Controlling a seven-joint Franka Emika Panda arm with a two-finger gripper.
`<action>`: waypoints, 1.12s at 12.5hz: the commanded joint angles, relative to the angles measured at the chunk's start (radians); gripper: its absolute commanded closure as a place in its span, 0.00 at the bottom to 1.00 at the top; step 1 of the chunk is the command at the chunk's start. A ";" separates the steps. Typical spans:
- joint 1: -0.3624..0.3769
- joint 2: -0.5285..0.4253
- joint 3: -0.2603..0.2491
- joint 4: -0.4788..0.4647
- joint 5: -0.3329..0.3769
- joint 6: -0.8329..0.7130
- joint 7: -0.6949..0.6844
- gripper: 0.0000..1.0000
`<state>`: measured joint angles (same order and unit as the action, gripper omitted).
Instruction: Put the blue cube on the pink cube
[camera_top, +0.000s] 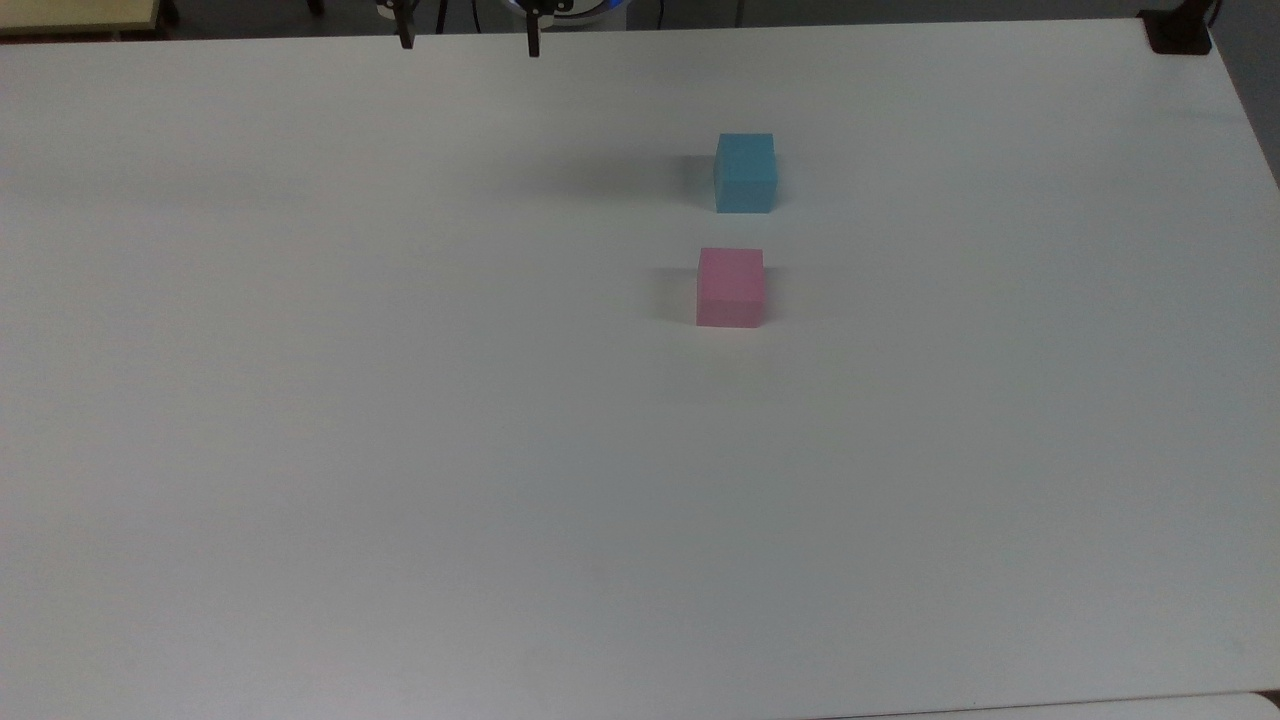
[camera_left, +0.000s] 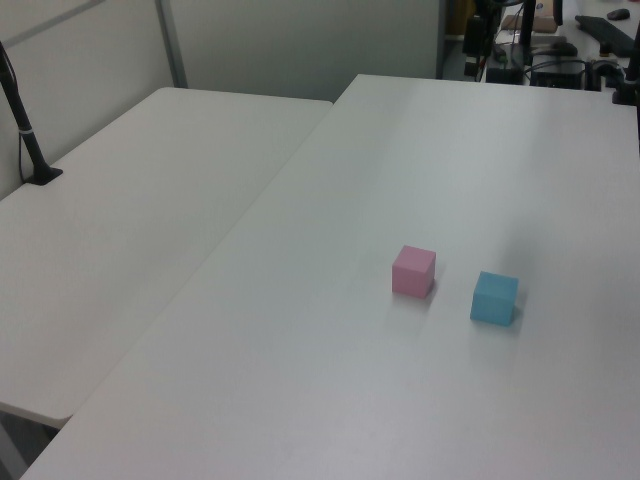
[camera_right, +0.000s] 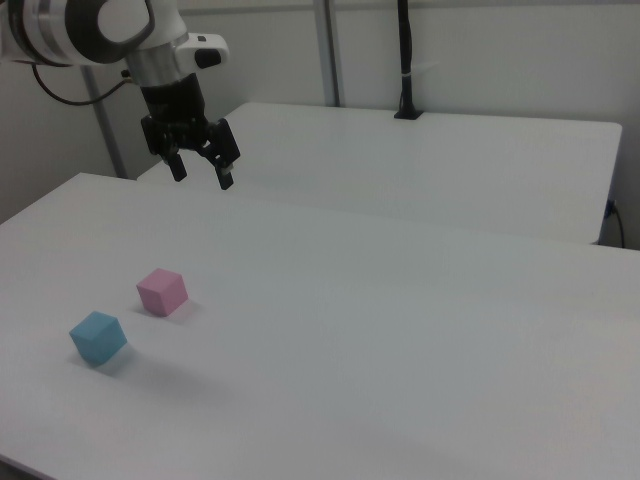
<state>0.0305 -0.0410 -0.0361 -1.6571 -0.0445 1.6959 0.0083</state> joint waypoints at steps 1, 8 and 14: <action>0.019 -0.010 -0.024 0.007 0.047 -0.030 -0.013 0.00; 0.019 -0.010 -0.024 0.007 0.048 -0.032 -0.013 0.00; 0.026 -0.010 -0.015 -0.006 0.049 -0.028 -0.014 0.00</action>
<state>0.0311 -0.0410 -0.0382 -1.6571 -0.0134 1.6959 0.0083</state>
